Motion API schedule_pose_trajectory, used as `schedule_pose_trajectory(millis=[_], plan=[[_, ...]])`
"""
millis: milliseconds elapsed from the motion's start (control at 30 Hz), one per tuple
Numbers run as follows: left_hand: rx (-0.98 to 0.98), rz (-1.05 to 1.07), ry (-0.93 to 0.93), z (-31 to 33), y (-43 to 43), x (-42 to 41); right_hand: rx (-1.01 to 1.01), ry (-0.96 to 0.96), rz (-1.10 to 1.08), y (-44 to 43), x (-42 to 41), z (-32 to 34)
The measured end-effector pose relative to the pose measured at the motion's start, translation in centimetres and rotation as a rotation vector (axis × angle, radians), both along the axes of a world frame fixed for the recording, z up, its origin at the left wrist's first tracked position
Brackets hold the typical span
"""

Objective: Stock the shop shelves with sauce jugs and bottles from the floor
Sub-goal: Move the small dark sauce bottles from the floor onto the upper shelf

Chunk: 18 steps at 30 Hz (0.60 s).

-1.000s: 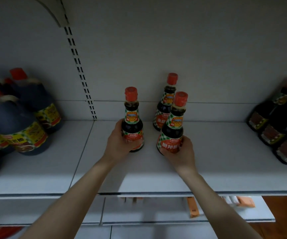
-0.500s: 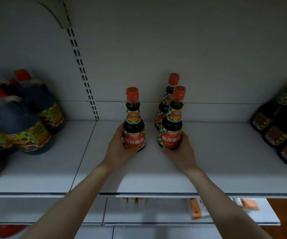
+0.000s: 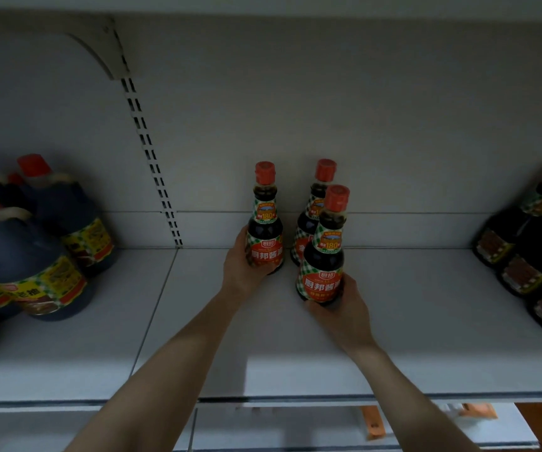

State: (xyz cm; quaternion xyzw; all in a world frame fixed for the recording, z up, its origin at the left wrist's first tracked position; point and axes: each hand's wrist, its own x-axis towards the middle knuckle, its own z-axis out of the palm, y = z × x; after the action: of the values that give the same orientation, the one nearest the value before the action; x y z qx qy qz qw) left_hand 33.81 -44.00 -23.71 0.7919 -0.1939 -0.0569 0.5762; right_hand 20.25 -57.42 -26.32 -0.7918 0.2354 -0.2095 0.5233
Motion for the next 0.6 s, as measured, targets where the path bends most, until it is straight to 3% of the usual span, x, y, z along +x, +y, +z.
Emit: schedule_pose_trajectory(millis=[167, 333, 600], plan=[[0.061, 0.05, 0.131, -0.8, -0.6, 1.1, -0.009, -0.013, 0.006, -0.1, 0.1, -0.2], [0.107, -0.009, 0.119, -1.2, -0.3, 1.0, -0.019, -0.004, 0.002, -0.1, 0.1, -0.3], [0.173, 0.066, 0.054, -2.2, -0.6, 1.4, -0.037, 0.029, -0.002, -0.3, 0.1, -0.3]])
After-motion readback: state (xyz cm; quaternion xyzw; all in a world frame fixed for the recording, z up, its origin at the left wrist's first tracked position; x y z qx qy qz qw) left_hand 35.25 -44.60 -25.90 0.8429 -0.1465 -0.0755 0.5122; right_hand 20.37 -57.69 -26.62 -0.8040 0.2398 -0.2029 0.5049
